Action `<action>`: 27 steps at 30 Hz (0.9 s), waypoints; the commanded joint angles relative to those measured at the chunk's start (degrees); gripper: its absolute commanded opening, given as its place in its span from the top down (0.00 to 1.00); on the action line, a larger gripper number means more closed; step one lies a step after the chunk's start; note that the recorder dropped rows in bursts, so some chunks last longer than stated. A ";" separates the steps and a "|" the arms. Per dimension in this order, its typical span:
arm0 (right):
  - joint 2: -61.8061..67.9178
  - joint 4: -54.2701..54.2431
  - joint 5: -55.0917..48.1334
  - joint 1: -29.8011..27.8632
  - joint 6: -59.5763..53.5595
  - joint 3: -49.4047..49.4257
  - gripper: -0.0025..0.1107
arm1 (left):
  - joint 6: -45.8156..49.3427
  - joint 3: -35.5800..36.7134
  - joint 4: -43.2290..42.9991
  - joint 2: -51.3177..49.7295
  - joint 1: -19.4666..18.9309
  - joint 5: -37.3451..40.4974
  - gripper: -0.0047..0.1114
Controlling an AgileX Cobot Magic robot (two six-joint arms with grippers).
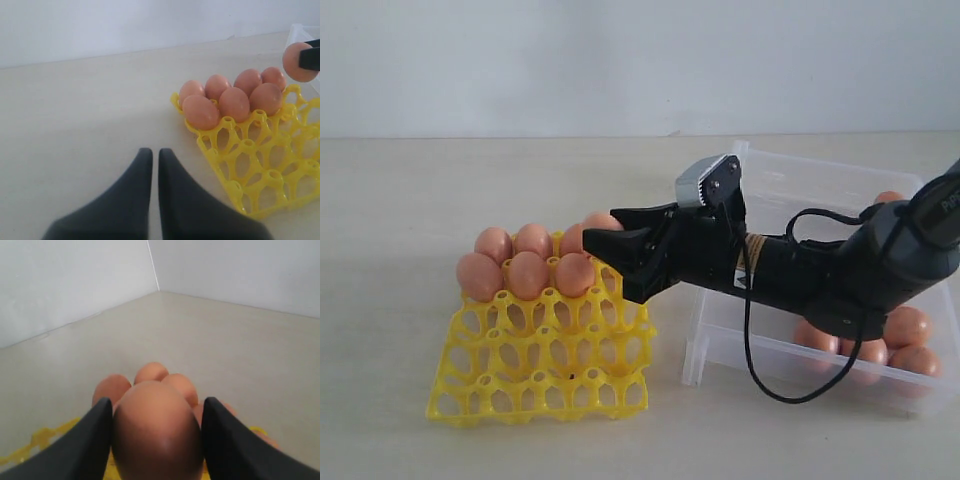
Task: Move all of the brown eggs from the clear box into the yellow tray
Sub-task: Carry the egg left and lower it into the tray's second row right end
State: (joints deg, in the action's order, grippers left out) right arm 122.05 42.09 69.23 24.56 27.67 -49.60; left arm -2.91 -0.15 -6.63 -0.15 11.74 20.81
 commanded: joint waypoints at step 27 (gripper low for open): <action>0.65 -9.50 -0.89 2.84 -2.36 3.30 0.98 | -0.44 0.15 -0.09 0.15 0.31 -0.19 0.92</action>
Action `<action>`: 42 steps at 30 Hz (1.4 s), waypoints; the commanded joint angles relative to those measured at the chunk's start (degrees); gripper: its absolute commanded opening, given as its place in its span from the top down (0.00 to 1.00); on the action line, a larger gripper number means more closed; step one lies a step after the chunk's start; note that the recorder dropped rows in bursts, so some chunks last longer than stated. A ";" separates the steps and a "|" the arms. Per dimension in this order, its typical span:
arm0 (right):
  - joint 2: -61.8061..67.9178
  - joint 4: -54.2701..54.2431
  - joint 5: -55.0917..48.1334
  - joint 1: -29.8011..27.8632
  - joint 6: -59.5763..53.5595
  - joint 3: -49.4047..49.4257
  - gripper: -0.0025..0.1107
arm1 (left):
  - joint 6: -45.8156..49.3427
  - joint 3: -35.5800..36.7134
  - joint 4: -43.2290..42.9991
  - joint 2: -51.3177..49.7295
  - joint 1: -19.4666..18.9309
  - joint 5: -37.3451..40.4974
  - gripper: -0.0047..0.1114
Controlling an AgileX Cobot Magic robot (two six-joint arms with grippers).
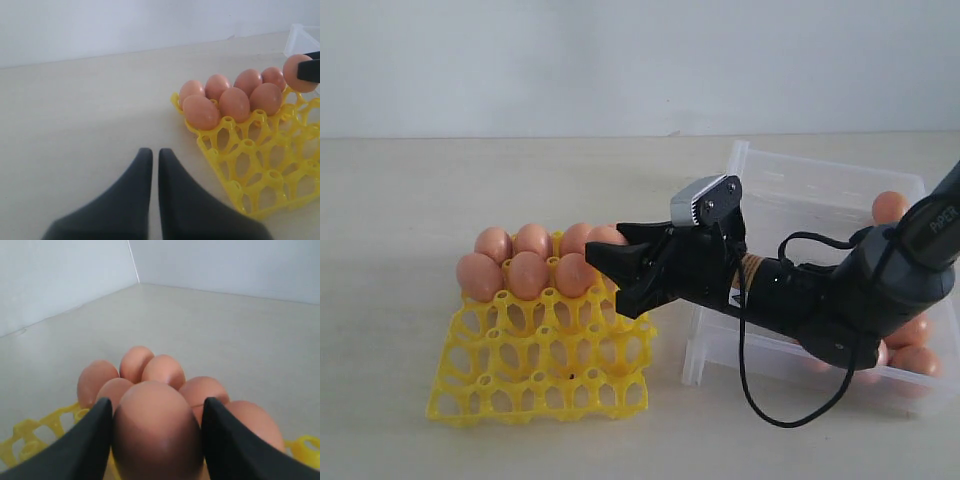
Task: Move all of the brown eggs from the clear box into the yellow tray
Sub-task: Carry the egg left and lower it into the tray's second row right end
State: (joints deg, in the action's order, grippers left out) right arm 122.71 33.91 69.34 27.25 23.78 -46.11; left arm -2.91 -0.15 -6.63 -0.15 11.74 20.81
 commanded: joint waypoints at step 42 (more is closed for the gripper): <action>-4.78 1.93 -11.67 0.73 -4.23 -0.99 0.98 | -0.44 0.15 -0.09 0.15 0.31 -0.19 0.92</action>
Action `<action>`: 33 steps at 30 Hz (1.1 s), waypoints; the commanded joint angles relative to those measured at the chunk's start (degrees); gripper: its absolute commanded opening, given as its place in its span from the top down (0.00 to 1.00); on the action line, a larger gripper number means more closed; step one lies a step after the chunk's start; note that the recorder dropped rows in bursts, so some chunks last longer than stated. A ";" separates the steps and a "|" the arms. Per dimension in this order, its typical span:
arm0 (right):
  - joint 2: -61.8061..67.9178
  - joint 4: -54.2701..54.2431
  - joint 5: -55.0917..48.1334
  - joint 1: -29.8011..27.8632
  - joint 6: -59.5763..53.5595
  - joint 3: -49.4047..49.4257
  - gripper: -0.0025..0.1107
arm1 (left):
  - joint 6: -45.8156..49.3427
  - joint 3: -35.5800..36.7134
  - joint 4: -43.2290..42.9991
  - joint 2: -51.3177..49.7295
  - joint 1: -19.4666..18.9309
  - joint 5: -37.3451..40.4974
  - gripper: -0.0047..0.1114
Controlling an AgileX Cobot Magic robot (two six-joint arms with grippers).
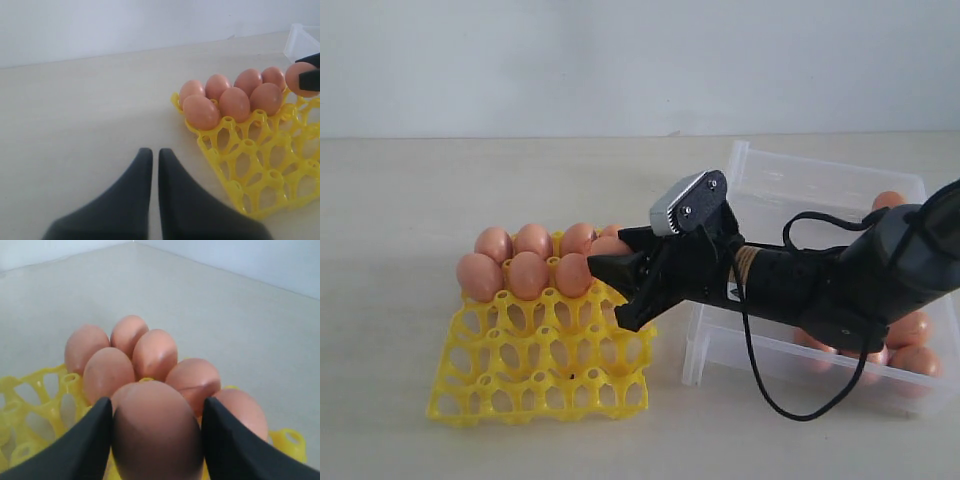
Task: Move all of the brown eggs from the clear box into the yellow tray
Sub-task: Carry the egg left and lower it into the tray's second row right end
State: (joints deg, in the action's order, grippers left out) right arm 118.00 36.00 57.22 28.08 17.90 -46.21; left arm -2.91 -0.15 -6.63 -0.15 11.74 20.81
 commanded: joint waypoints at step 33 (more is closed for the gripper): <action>2.06 -0.99 -6.05 1.04 9.20 -4.53 0.98 | -0.44 0.15 -0.09 0.15 0.31 -0.19 0.92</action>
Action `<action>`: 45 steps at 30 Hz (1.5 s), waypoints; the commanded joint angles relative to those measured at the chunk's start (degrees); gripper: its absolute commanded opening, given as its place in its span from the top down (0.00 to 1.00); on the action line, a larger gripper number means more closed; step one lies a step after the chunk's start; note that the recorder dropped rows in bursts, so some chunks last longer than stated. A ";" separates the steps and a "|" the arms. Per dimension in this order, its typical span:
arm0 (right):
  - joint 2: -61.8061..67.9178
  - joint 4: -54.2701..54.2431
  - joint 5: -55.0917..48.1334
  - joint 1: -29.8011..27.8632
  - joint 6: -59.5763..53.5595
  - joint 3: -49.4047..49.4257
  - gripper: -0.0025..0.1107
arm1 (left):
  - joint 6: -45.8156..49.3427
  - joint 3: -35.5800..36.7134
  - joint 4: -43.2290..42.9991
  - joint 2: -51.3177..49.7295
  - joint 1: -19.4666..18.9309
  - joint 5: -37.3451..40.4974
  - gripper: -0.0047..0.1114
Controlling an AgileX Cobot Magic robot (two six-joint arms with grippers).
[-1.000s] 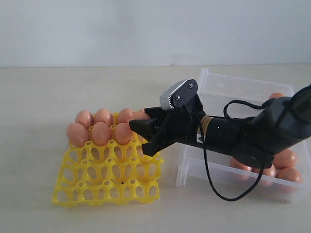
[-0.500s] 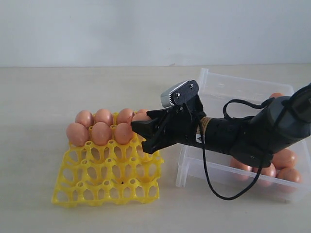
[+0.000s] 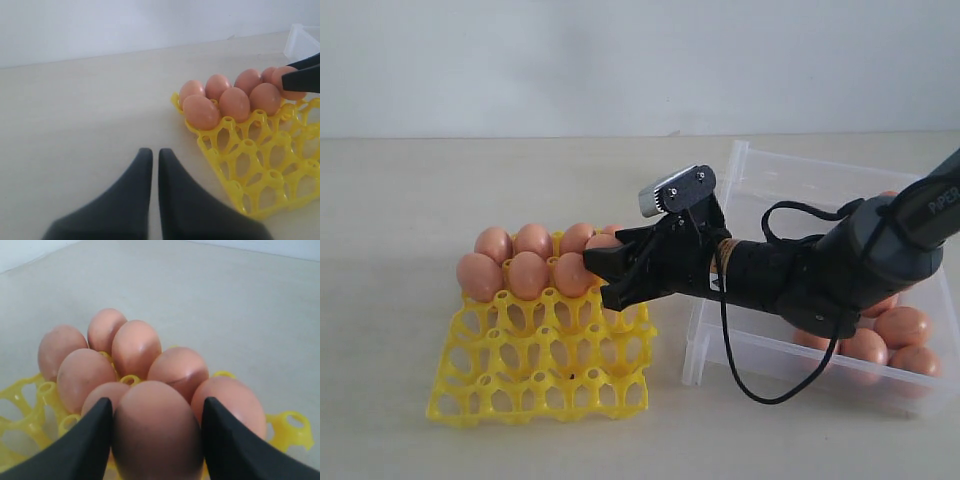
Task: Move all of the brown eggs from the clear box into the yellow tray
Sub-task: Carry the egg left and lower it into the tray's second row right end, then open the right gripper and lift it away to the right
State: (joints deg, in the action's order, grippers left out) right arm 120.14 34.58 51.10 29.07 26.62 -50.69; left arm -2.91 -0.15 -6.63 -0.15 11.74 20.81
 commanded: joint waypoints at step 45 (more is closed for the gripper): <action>-31.57 -24.55 18.86 -5.75 -47.97 32.38 0.44 | -0.44 0.15 -0.09 0.15 0.31 -0.19 0.92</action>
State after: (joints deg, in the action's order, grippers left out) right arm 89.16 15.20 69.39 23.46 -18.35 -18.86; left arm -2.91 -0.15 -6.63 -0.15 11.74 20.81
